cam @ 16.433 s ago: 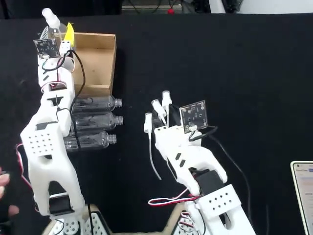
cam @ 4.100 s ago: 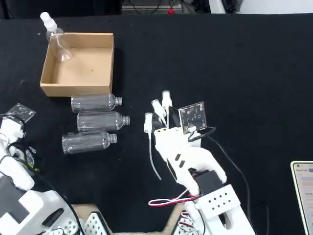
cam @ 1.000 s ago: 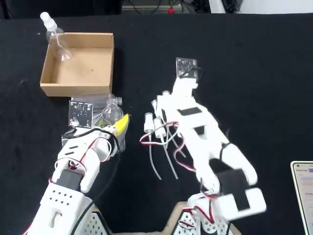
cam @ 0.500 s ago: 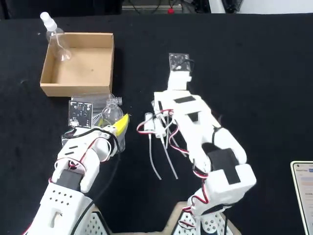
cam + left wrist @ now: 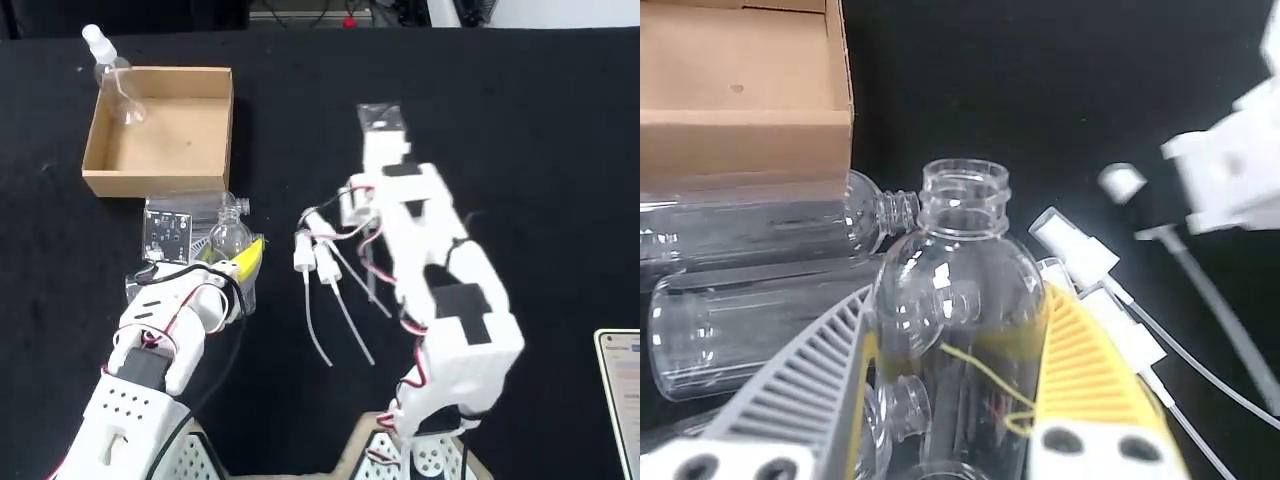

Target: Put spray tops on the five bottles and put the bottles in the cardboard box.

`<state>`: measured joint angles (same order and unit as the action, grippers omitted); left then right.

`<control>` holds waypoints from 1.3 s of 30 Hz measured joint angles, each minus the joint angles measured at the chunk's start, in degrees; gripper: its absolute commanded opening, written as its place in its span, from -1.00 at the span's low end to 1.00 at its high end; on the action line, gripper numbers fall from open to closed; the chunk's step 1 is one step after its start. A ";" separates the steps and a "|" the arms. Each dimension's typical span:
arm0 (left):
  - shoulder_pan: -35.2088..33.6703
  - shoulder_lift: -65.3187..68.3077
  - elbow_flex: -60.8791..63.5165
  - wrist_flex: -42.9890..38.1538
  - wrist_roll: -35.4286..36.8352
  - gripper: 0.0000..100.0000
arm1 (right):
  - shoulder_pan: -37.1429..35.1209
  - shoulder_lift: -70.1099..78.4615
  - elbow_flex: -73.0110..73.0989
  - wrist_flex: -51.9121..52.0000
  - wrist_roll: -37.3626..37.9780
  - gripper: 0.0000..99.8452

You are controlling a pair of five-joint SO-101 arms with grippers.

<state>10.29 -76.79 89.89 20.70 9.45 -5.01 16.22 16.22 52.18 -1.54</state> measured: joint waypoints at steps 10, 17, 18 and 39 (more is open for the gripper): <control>-0.09 0.00 0.00 0.00 0.00 -0.77 | 12.66 -2.64 0.70 9.76 18.20 -0.74; -0.09 0.00 0.00 0.00 0.00 -0.77 | 10.81 -2.64 0.53 11.78 23.30 -0.67; -0.09 0.00 0.00 0.00 0.00 -0.77 | 10.37 -2.64 -1.32 14.15 23.56 -0.67; -0.09 0.00 0.00 0.00 0.00 -0.77 | 9.76 16.44 -25.85 35.87 29.10 -0.56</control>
<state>10.20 -76.79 89.89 20.70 9.45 4.75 32.66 -9.63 88.04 27.56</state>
